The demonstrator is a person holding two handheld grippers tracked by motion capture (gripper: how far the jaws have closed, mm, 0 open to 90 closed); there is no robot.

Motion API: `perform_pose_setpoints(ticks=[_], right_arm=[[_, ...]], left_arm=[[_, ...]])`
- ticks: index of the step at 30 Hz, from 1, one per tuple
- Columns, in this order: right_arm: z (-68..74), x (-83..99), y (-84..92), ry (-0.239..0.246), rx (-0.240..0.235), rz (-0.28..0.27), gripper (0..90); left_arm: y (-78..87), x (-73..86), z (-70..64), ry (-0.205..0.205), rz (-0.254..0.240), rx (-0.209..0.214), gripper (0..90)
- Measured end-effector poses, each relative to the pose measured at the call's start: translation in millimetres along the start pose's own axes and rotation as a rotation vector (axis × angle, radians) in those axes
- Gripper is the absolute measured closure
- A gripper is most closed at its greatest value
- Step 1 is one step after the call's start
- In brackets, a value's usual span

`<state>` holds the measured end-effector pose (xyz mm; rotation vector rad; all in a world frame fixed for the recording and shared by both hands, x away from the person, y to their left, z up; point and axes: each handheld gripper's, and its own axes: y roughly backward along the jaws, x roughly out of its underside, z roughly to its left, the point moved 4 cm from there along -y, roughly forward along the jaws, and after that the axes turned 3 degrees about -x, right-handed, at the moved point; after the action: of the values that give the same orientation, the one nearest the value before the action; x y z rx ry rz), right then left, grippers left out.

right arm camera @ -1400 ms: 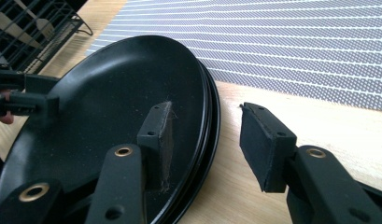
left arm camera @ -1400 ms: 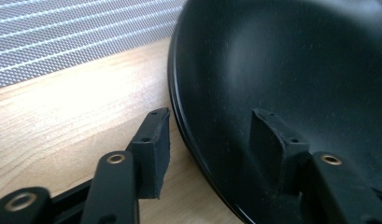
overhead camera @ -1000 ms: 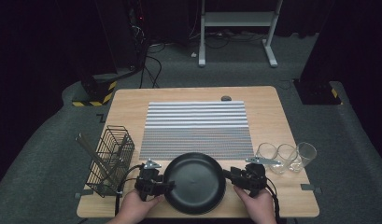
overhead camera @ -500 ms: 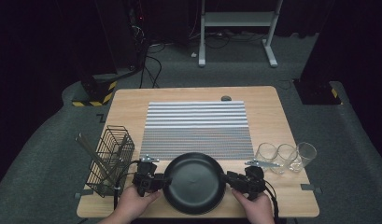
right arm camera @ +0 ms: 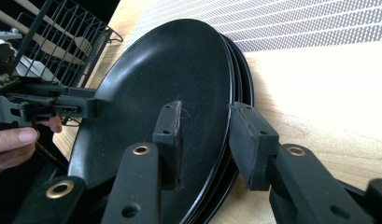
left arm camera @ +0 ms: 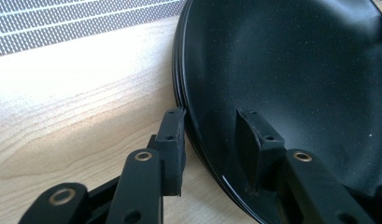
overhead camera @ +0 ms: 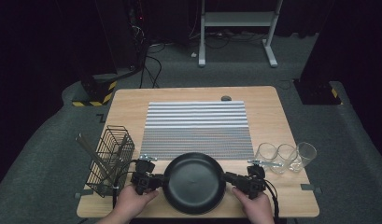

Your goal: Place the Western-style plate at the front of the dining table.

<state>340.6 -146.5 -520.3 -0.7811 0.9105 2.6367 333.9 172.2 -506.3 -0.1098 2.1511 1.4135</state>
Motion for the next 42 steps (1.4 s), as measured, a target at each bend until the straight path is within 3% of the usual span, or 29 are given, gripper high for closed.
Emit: perform_pose_setpoints(ticks=[5, 8, 11, 24, 39, 42], right_arm=[[-0.9, 0.0, -3.0, -0.029, 0.004, 0.017, 67.0], [-2.0, 0.0, -3.5, -0.011, 0.028, 0.024, 72.4], [-3.9, -1.1, -4.0, -0.032, 0.023, 0.024, 74.9], [-3.6, -0.8, -2.5, 0.017, 0.090, 0.012, 83.1], [-4.6, -4.6, -5.4, 0.014, 0.131, -0.033, 84.0], [-3.5, -5.7, -6.9, 0.041, 0.147, -0.035, 84.1]], left_arm=[[-4.7, 2.7, 2.7, 0.028, 0.023, 0.022, 63.7], [-6.4, 3.3, 3.2, 0.069, 0.019, 0.039, 64.1], [-7.1, 2.3, 1.8, 0.063, 0.024, 0.030, 63.6], [-9.5, 0.9, -1.2, 0.046, 0.024, 0.029, 63.5], [-12.1, -2.8, -3.7, 0.040, 0.023, 0.025, 64.3], [-12.0, -2.3, -2.7, 0.043, 0.016, 0.030, 64.4]])
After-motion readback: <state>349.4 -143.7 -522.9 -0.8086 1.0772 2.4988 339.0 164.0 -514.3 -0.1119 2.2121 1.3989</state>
